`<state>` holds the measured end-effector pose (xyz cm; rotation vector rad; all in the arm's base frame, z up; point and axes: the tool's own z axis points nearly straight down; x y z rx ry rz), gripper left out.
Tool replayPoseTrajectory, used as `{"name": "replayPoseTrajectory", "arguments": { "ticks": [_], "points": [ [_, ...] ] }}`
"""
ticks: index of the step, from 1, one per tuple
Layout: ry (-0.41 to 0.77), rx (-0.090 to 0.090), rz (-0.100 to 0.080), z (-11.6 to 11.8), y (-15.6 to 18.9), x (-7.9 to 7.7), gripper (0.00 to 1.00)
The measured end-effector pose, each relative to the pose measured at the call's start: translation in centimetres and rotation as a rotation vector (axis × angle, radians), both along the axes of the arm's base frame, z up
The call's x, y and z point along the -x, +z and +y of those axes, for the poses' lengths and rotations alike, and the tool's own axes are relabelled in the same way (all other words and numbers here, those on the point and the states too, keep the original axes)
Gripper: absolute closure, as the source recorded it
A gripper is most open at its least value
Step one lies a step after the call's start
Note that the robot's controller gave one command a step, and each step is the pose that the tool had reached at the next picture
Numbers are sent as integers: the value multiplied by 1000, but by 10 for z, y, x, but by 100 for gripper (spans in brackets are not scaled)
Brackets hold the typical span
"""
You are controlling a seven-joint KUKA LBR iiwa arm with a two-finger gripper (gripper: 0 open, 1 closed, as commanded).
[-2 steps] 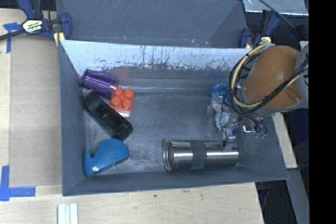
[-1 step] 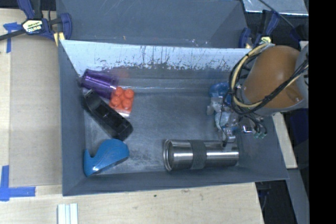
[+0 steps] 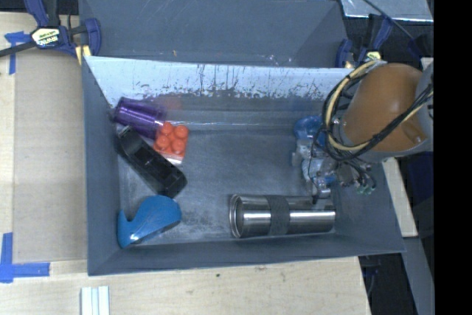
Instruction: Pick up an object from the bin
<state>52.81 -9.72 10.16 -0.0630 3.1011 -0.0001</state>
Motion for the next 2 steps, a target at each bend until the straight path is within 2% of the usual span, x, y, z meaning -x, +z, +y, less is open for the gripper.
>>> {"name": "replayPoseTrajectory", "arguments": {
  "ticks": [2],
  "points": [
    [0,0,0,0,0,0,100]
  ]
}}
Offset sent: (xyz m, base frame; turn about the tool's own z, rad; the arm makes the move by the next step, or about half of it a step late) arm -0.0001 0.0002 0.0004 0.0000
